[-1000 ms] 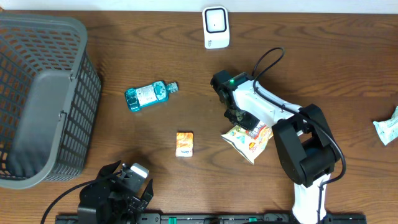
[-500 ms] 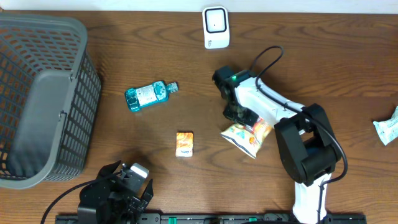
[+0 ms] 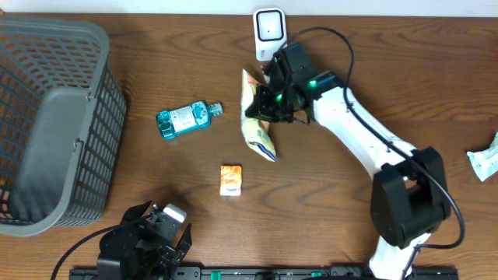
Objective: Scan the item barcode
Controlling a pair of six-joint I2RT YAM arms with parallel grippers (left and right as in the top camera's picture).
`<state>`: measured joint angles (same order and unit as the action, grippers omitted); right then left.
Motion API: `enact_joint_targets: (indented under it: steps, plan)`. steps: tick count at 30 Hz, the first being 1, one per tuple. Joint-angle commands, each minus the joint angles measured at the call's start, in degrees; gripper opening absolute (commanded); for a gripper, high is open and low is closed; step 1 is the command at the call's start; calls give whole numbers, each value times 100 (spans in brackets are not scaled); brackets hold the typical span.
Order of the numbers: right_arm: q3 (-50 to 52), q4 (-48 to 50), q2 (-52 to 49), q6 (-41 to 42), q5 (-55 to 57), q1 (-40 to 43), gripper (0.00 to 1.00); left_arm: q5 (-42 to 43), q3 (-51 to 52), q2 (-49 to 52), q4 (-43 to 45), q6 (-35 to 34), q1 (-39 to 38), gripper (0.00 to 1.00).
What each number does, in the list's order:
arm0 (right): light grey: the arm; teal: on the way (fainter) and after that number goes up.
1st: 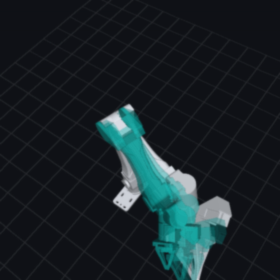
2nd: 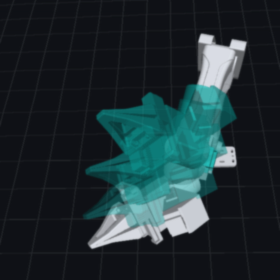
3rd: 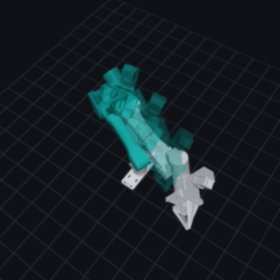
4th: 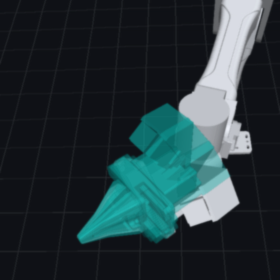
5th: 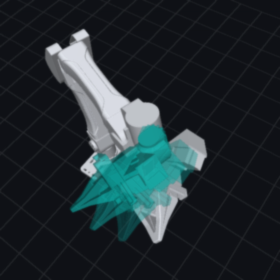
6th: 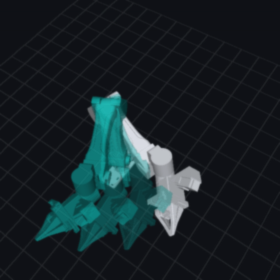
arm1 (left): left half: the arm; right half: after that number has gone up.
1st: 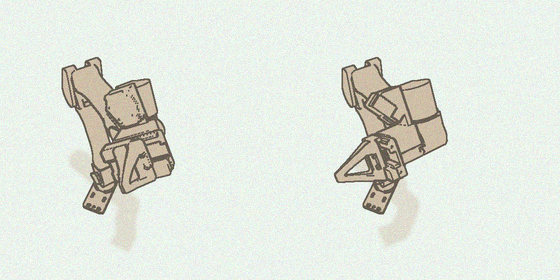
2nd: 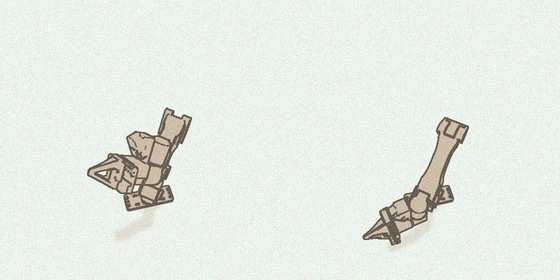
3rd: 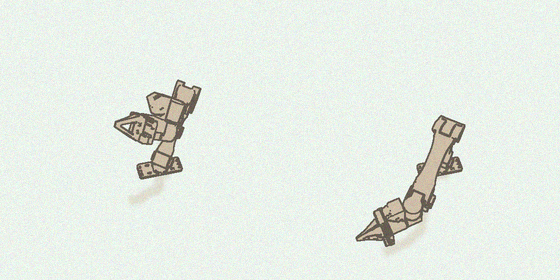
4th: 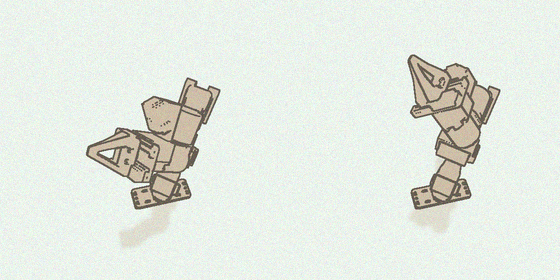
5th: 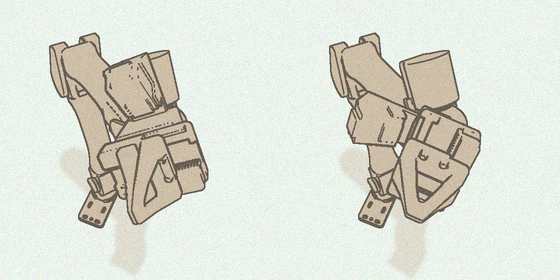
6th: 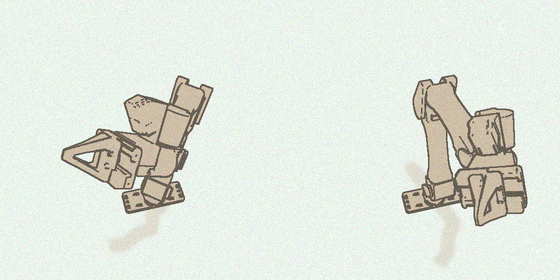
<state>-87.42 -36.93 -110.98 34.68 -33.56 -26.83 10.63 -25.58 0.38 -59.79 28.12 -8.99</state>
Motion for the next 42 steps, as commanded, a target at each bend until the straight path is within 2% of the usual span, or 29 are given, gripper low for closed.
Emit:
enact_joint_targets:
  steps: [1,7,9,11,13,18,24,37,42]
  plan:
    - [13,345,17,-306,-1567,35,1,-57,15,0,-81,55,24,99]
    - [343,1580,-4,-321,-2253,-144,1,-59,15,0,-81,55,24,99]
    - [448,1720,-4,-826,-2245,-221,1,-57,15,0,-81,55,24,99]
    - [592,1700,-4,-1762,-2249,-297,1,-57,15,0,-81,55,24,99]
    - [778,1670,-4,-2199,-2249,-372,1,-59,15,0,-81,55,24,99]
    - [1287,2203,-4,-2133,-2557,-520,1,-59,15,0,-81,55,24,99]
    - [1762,2855,-4,-1388,-2551,-575,1,-57,15,0,-81,55,24,99]
    - [2044,2656,-4,-1392,-1751,-498,2,-57,15,0,-81,55,24,99]
    - [2044,2376,-4,-1392,-1019,-498,11,-57,15,0,-81,55,24,99]
